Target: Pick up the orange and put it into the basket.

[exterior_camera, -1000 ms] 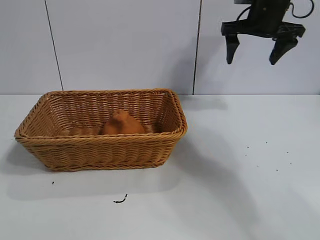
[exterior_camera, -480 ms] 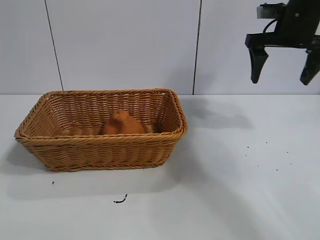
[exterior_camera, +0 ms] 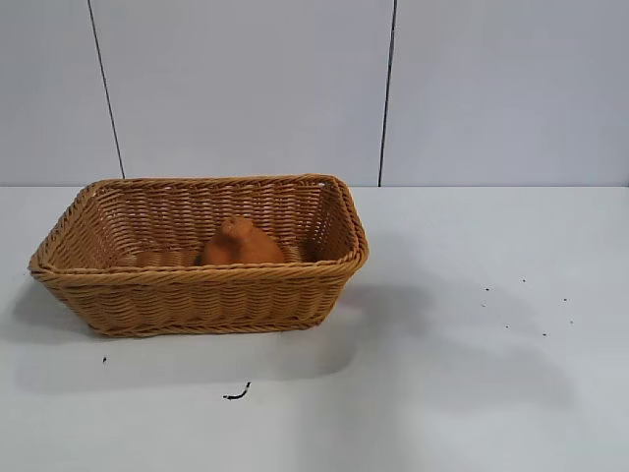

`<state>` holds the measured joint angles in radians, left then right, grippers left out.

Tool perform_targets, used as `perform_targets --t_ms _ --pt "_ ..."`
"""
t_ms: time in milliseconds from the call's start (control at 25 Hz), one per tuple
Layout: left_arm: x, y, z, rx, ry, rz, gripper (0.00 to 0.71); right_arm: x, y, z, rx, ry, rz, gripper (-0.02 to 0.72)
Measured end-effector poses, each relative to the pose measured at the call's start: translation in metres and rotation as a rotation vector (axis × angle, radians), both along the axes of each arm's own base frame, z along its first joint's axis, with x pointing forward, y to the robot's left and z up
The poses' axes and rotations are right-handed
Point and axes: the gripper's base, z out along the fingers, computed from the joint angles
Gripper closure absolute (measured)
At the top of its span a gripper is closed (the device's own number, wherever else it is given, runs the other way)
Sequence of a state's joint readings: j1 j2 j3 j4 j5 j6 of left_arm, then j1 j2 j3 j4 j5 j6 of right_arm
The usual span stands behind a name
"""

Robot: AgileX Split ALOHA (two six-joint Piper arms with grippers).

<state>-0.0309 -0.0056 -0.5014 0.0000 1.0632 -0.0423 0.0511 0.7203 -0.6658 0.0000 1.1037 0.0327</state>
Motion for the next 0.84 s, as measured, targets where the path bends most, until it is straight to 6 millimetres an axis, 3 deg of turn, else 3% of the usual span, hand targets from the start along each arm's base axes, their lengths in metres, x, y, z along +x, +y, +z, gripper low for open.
perform_targets --t_ms 200,440,680,840 --pt "0.000 0.000 0.000 0.000 0.000 0.000 0.044 -0.045 -0.002 -0.019 -0.001 -0.209 0.017 0.010" --pt "0.000 0.000 0.000 0.000 0.000 0.000 0.044 -0.081 -0.004 -0.012 0.007 -0.450 0.018 0.010" --pt "0.000 0.000 0.000 0.000 0.000 0.000 0.044 -0.107 -0.005 -0.010 0.014 -0.622 0.017 0.010" --pt "0.000 0.000 0.000 0.000 0.000 0.000 0.044 -0.109 -0.006 -0.010 0.015 -0.634 0.017 0.010"
